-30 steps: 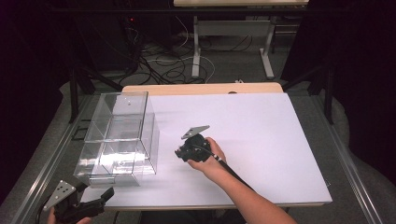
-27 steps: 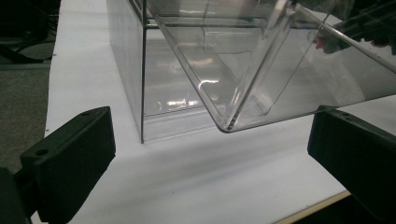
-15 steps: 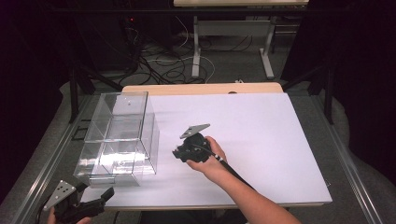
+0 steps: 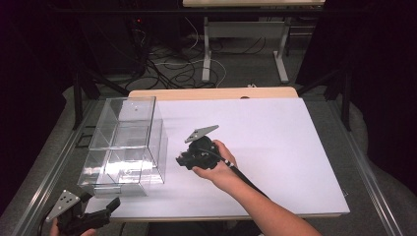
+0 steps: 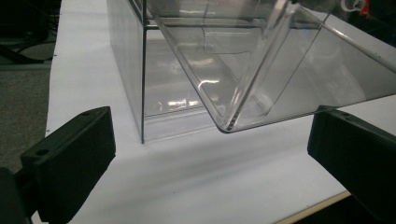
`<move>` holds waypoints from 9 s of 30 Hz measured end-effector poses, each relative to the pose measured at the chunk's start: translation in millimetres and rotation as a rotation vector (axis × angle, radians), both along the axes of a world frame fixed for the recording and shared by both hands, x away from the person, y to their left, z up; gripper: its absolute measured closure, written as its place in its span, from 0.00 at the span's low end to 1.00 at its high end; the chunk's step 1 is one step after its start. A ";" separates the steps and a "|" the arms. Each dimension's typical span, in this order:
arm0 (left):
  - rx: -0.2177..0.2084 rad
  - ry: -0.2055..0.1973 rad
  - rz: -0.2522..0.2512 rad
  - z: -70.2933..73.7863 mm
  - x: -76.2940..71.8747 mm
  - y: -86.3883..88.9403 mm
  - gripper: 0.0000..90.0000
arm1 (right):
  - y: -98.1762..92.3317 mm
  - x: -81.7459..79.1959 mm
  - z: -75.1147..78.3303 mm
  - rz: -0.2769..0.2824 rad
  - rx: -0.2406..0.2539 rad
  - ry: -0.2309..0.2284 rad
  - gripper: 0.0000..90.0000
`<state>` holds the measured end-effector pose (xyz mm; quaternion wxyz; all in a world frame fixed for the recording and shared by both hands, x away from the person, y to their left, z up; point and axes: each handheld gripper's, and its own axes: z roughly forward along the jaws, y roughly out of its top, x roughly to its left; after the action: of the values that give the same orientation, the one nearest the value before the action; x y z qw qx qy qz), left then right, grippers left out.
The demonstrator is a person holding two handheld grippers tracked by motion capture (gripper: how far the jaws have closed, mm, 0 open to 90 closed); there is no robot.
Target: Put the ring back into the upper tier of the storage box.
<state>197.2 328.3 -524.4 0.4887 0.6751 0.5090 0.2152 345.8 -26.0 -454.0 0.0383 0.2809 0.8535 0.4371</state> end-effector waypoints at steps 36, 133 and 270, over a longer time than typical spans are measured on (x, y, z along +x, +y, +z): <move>0.002 0.001 -0.001 0.0 0.0 -0.5 0.01 | -1.0 -7.1 49.4 0.023 0.162 0.129 0.79; -0.007 0.011 -0.011 0.2 2.4 1.4 0.01 | 97.0 -20.3 81.3 0.204 0.137 0.079 0.76; 0.008 0.016 0.020 -1.6 0.8 -1.4 0.02 | -317.3 -70.7 -84.3 -0.737 0.104 -0.176 0.00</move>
<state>198.0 326.9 -526.0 0.4799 0.6736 0.5187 0.2166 275.2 -343.2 -538.4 0.2517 0.5319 0.6656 0.4590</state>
